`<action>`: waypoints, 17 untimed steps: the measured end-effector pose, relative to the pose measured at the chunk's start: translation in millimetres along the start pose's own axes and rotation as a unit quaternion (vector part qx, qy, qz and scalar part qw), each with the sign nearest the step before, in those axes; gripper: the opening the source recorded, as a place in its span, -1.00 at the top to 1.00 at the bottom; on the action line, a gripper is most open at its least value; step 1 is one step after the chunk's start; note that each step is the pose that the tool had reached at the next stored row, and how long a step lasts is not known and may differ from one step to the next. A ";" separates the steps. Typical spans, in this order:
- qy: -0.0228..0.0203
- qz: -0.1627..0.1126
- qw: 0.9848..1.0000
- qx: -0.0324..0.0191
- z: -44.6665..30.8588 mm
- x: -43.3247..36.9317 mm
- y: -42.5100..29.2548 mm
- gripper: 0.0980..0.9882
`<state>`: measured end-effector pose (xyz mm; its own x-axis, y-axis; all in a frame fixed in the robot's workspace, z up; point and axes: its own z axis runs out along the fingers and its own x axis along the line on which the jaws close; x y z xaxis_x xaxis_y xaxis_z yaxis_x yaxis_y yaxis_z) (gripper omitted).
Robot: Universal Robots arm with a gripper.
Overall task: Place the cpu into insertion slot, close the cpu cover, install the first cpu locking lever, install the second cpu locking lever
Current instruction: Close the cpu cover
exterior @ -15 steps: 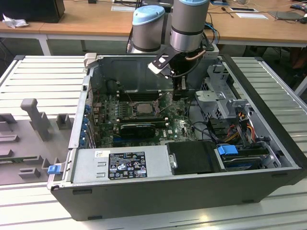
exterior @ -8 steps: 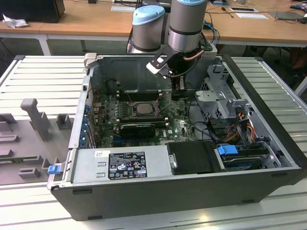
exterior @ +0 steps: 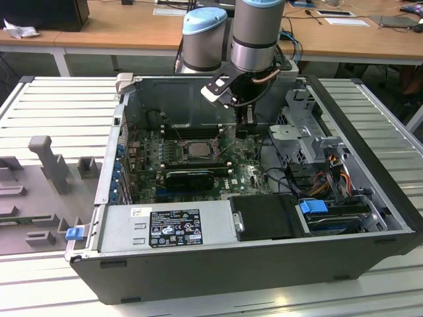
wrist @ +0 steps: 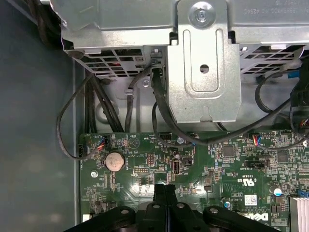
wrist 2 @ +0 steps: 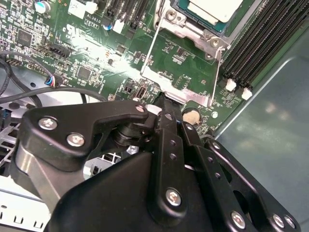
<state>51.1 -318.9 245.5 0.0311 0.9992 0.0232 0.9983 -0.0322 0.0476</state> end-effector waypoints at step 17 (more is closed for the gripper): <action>0.000 0.000 1.000 0.000 -0.1 -0.1 -3.4 0.98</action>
<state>47.7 -318.9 245.5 0.0311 0.9992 0.0232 0.9983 -0.0322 0.0476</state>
